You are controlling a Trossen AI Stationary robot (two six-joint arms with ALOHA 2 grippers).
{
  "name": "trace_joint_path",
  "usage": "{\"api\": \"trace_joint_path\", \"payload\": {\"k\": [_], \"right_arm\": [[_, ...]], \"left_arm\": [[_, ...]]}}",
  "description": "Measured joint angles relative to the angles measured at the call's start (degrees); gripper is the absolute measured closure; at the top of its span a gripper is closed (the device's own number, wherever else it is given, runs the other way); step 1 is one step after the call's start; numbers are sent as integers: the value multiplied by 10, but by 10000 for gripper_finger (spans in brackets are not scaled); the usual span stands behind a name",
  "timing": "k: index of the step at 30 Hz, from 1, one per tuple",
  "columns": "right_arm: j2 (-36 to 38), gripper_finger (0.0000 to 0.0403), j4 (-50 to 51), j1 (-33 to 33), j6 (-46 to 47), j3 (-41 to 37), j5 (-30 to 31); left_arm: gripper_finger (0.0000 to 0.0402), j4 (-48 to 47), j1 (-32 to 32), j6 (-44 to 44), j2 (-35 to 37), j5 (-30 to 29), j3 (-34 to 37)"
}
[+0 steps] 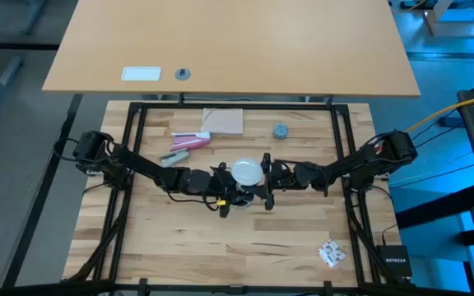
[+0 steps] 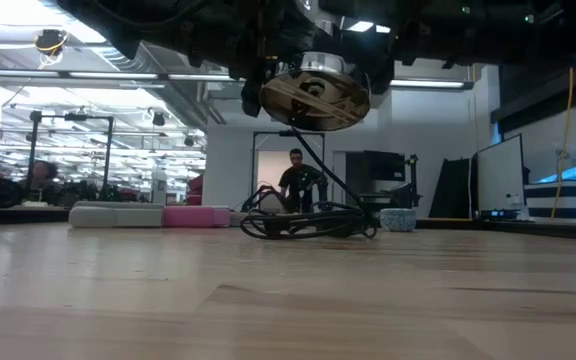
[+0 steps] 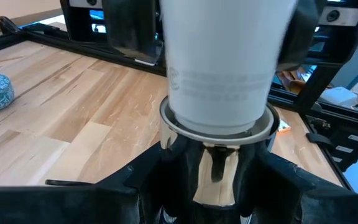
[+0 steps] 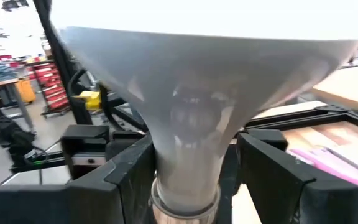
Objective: Screw lightbulb
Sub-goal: Remove the white lightbulb from the desk lamp
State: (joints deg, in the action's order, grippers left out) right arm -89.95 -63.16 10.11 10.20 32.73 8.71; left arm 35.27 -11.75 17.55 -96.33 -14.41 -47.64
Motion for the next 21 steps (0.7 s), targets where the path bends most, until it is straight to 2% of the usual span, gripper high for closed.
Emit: {"api": "trace_joint_path", "payload": {"k": [14,21], "right_arm": [[0,175,8,0,-16,0,39],[1,175,19,0,-15,0,22]], "left_arm": [[221,0,0,0,0,-2,0],[221,1,0,-8,0,-1,1]]}}
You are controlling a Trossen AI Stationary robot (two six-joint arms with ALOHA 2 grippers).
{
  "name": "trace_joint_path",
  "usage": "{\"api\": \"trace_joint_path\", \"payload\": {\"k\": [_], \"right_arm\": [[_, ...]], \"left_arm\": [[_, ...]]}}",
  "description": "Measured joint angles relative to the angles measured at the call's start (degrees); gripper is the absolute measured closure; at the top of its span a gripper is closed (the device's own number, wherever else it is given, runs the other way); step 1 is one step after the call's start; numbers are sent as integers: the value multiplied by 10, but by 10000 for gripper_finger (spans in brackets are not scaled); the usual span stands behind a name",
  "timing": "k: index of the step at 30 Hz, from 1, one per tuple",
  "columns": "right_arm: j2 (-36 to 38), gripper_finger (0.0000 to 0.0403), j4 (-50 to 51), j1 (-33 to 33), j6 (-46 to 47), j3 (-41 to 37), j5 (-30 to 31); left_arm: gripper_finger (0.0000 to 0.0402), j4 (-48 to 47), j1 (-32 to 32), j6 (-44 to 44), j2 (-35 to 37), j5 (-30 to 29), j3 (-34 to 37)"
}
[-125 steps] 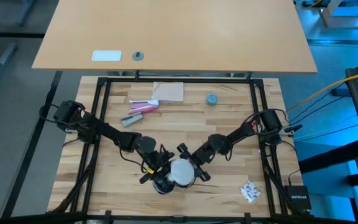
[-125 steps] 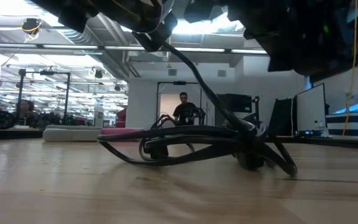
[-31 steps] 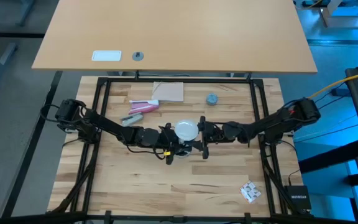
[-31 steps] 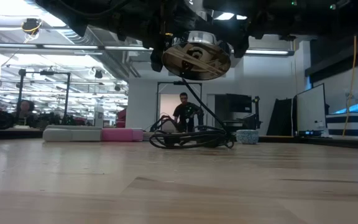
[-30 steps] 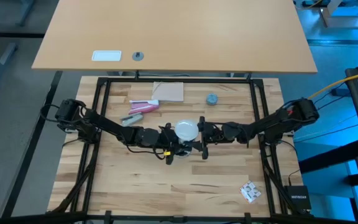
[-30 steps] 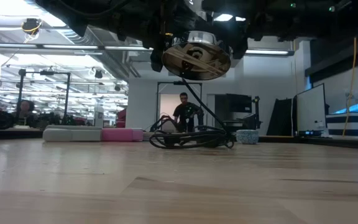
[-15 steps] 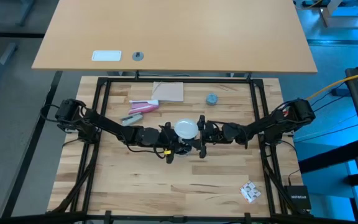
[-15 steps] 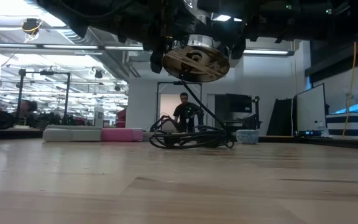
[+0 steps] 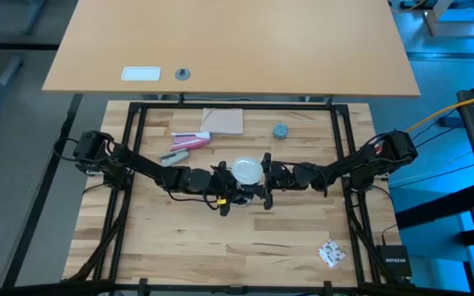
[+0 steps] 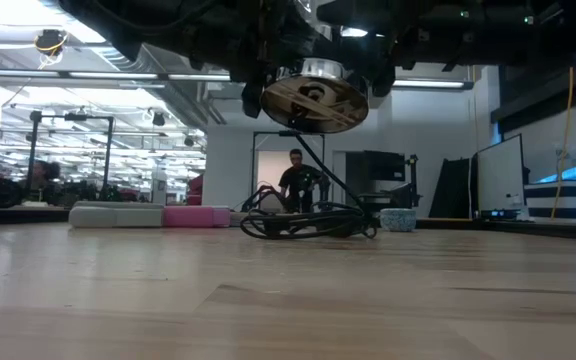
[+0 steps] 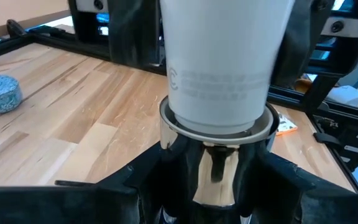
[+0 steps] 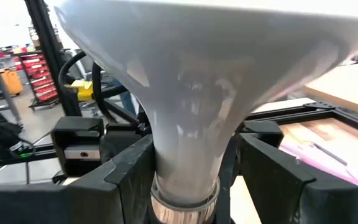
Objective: Screw lightbulb
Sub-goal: Remove the white lightbulb from the desk lamp
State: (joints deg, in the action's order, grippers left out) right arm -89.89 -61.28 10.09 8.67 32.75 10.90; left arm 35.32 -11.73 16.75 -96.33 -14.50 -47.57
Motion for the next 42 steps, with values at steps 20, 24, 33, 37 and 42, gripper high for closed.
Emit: {"api": "trace_joint_path", "payload": {"k": [20,24,33,37,42], "right_arm": [[0,235,-15,0,-29,0,-34],[0,237,-15,0,-42,0,-36],[-1,239,-15,0,-84,0,-106],[-1,239,-15,0,-105,0,-150],[-1,240,-15,0,-138,0,-208]], "left_arm": [[221,3,-6,-9,0,1,0],[221,3,-6,-10,0,1,0],[221,-2,-7,-27,0,30,-1],[221,-2,-7,-38,0,84,-1],[221,3,-7,-39,0,167,-2]]}}
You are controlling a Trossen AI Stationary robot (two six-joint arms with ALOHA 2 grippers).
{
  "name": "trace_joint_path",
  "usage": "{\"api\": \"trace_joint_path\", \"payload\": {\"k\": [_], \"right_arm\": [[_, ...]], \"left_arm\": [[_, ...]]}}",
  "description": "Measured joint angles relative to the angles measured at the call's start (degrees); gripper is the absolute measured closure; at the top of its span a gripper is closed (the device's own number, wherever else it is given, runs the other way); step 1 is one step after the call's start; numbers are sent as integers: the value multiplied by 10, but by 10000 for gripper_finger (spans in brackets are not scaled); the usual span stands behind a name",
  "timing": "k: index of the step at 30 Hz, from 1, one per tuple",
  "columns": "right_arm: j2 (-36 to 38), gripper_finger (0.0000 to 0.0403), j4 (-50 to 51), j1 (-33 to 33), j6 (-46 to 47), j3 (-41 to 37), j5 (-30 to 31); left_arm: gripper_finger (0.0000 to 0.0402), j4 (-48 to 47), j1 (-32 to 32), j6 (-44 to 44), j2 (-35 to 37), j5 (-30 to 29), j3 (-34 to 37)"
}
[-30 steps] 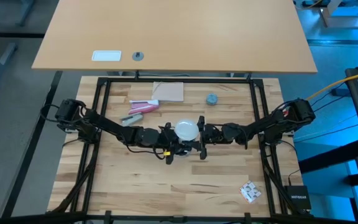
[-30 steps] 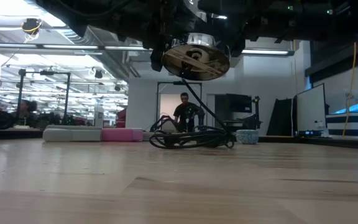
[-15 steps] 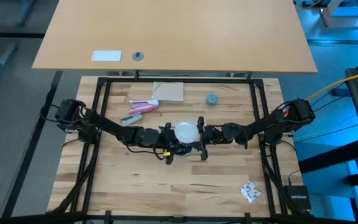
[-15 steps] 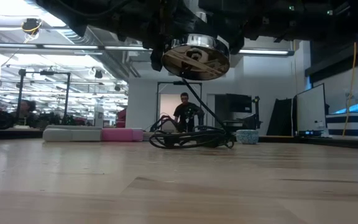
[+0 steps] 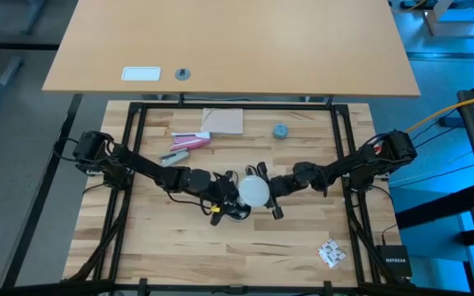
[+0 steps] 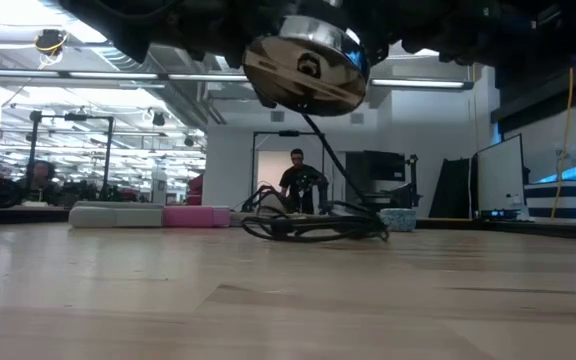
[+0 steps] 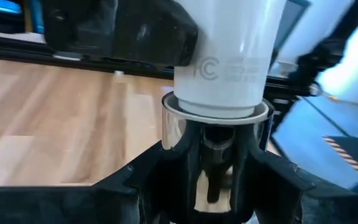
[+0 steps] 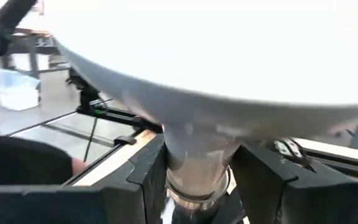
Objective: Screw lightbulb
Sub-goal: Remove the white lightbulb from the desk lamp
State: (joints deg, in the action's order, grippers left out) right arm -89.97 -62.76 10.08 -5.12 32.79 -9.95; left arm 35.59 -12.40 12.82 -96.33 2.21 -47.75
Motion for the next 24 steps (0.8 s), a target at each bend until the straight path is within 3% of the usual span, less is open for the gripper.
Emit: {"api": "trace_joint_path", "payload": {"k": [14,20,24], "right_arm": [[-1,241,6,1,-98,5,-70],[-5,249,52,1,-197,55,-129],[-26,272,89,1,-228,96,-147]], "left_arm": [[222,15,2,37,0,127,-1],[222,29,-5,71,0,222,2],[222,55,-12,67,1,221,2]]}}
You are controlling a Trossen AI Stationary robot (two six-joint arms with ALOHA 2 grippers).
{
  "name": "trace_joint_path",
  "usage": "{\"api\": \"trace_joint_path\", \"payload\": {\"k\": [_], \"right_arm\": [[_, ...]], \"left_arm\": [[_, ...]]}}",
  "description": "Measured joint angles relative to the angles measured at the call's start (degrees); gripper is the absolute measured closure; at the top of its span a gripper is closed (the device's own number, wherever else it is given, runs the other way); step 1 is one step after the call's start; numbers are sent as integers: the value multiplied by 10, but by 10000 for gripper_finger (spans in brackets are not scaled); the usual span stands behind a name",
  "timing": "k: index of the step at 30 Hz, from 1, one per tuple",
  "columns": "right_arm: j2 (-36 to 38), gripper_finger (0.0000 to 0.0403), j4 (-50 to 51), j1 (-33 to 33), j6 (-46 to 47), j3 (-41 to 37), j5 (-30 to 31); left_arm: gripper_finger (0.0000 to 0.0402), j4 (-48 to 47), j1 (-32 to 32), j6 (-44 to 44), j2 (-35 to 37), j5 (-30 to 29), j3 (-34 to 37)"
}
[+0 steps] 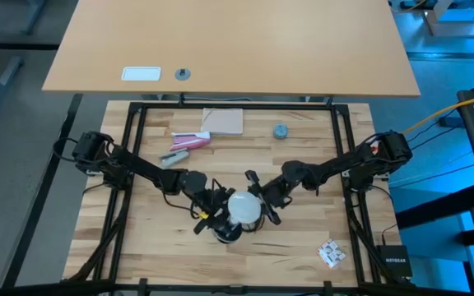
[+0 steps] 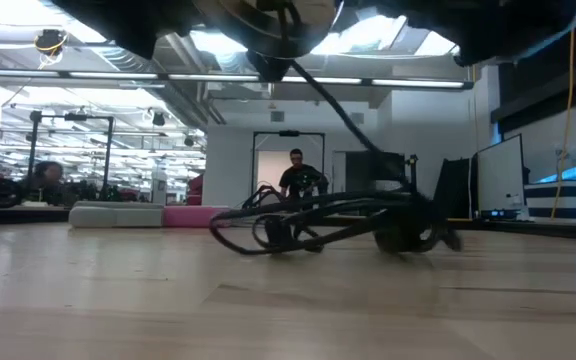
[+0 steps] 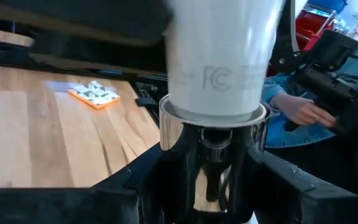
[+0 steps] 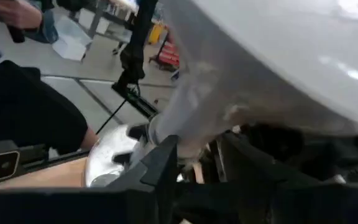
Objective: Screw lightbulb
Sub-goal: Remove the white lightbulb from the desk lamp
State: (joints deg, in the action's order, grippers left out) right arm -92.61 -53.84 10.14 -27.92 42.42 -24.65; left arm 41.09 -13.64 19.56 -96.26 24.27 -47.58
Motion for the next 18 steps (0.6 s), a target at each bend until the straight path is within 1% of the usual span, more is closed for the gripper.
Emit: {"api": "trace_joint_path", "payload": {"k": [1,6,9,11,14,18], "right_arm": [[-3,278,17,0,0,9,0],[-4,292,122,0,3,34,47],[-4,293,141,0,8,44,44],[-4,293,145,0,29,48,38],[-4,293,149,0,54,55,8],[-4,293,150,0,86,57,-55]], "left_arm": [[222,1,-3,1,0,-2,0],[222,2,-14,-1,0,-8,0],[222,2,-14,-11,0,-23,0],[222,1,-14,-18,0,-29,0],[222,1,-13,-26,0,-38,0],[222,-2,-13,-37,0,-39,0]]}}
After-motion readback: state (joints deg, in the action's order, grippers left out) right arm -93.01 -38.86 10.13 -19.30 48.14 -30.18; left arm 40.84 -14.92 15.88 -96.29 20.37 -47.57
